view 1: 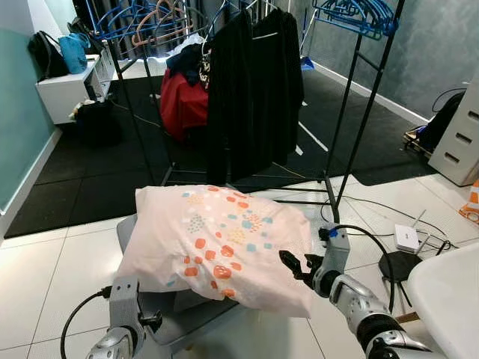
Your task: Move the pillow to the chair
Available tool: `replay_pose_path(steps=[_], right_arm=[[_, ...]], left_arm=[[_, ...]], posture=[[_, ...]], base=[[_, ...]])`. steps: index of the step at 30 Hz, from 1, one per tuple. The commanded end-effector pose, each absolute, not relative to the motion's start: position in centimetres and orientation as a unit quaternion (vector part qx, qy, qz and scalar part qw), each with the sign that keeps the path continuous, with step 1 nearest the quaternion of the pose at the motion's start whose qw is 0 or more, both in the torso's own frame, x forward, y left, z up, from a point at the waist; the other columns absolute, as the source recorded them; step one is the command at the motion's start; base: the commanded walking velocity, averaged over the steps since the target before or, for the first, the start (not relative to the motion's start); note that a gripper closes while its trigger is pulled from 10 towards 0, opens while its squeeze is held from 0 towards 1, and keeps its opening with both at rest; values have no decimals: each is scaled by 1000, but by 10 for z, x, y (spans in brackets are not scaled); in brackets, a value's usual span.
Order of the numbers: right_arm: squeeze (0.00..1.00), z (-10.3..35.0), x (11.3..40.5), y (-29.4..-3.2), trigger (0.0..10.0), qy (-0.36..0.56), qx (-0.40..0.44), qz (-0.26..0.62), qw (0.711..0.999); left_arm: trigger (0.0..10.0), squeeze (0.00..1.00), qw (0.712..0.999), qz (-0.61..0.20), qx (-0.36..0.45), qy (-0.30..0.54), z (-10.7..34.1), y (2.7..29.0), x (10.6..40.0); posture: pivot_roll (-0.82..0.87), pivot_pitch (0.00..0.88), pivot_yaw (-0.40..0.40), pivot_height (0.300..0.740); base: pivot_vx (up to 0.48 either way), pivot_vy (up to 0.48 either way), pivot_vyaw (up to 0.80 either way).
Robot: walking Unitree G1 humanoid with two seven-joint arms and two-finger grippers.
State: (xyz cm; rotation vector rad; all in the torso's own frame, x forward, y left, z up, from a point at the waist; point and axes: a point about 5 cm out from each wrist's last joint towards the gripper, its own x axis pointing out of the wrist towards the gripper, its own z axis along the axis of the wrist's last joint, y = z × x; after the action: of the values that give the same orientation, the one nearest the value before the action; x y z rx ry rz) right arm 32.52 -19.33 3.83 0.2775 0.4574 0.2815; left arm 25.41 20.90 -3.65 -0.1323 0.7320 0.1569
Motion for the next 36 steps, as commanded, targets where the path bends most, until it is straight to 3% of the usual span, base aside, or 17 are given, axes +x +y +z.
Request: replay_pose_path(steps=[1,14,19,23,25,28,32,36], right_arm=[[0,44,329,-191,10000,220,114,156,956],[0,51,331,-185,10000,220,23,233,947],[0,56,334,-175,10000,207,-116,276,931],[0,58,335,-174,10000,201,-156,281,925],[0,65,340,-173,10000,179,-231,283,913],[0,74,345,-171,10000,151,-280,281,906],[0,86,351,-166,10000,119,-283,275,911],[0,95,352,-151,10000,77,-334,317,884]], left_arm=[[10000,0,927,85,-57,360,-37,212,254],[10000,0,926,79,-48,367,-40,197,255],[10000,0,927,78,-45,365,-38,192,259],[10000,0,927,79,-45,364,-37,191,260],[10000,0,928,78,-44,363,-37,189,261],[10000,0,928,79,-44,362,-36,188,262],[10000,0,928,79,-43,362,-36,191,261],[10000,0,928,80,-43,361,-36,193,261]], posture=[[-169,37,-7,670],[-172,24,-12,620],[-170,22,-10,590],[-169,23,-9,580],[-171,21,-8,570],[-172,22,-7,560],[-173,22,-7,550],[-173,28,-2,535]], base=[[0,0,0],[0,0,0],[0,0,0],[0,0,0],[0,0,0],[0,0,0],[0,0,0],[0,0,0]])
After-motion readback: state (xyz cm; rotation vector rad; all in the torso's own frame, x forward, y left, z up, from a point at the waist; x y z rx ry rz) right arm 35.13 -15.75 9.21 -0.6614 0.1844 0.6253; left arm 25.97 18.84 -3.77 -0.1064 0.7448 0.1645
